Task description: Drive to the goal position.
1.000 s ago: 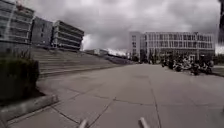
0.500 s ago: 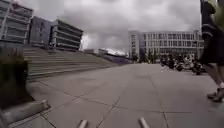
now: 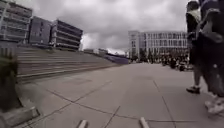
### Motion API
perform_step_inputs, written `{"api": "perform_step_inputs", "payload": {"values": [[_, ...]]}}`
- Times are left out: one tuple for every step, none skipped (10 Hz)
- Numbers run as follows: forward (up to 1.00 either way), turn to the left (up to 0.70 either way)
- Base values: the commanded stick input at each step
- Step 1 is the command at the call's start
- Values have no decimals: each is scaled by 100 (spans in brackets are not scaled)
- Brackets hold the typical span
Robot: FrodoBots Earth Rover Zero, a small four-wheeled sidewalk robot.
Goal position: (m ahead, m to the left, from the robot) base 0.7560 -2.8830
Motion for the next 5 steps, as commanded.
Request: {"api": "perform_step_inputs", "payload": {"values": [[50, 0], [50, 0], [50, 0], [50, 0], [50, 0]]}}
